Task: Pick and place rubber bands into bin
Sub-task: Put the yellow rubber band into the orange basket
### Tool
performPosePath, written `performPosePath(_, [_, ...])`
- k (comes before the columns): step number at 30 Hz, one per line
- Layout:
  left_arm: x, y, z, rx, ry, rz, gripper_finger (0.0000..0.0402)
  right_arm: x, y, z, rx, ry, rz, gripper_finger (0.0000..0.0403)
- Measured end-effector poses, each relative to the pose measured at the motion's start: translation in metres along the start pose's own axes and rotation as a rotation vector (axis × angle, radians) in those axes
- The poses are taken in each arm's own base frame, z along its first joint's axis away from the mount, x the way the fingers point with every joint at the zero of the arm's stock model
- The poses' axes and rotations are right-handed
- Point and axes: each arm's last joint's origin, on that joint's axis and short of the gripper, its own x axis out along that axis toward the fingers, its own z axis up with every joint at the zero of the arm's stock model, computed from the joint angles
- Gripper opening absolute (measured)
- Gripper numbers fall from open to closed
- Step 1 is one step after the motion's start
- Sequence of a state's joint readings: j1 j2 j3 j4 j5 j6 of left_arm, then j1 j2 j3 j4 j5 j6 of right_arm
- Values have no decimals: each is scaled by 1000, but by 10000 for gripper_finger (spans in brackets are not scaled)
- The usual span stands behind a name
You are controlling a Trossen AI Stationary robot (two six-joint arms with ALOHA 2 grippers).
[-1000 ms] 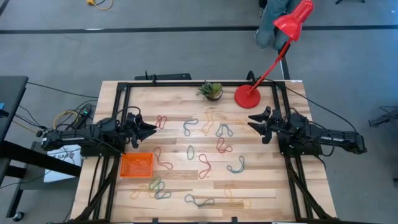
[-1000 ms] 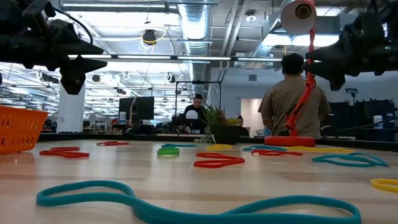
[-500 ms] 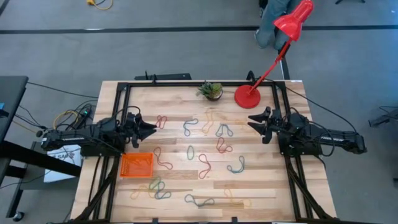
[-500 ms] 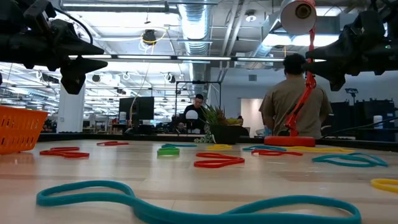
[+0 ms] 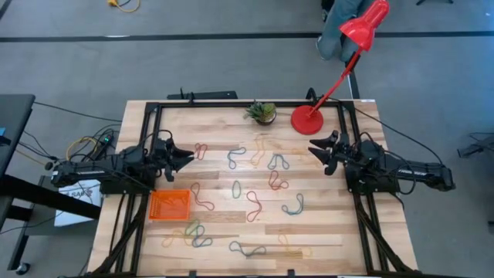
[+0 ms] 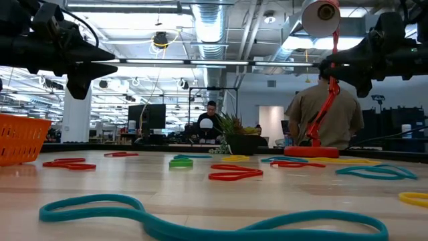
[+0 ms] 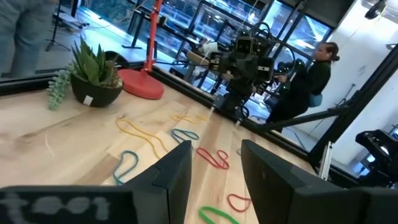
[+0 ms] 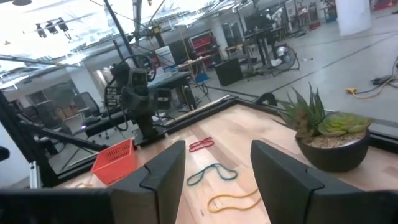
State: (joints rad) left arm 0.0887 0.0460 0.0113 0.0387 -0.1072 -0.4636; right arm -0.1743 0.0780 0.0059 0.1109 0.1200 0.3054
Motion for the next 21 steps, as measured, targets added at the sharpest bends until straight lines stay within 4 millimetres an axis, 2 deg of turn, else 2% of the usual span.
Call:
performPosePath(12, [0,0,0,116,4,-4,129,0,2,-1,31,6,15,177])
performPosePath(21, [0,0,0,114,5,-6,129,0,2,0,28,2,12,176])
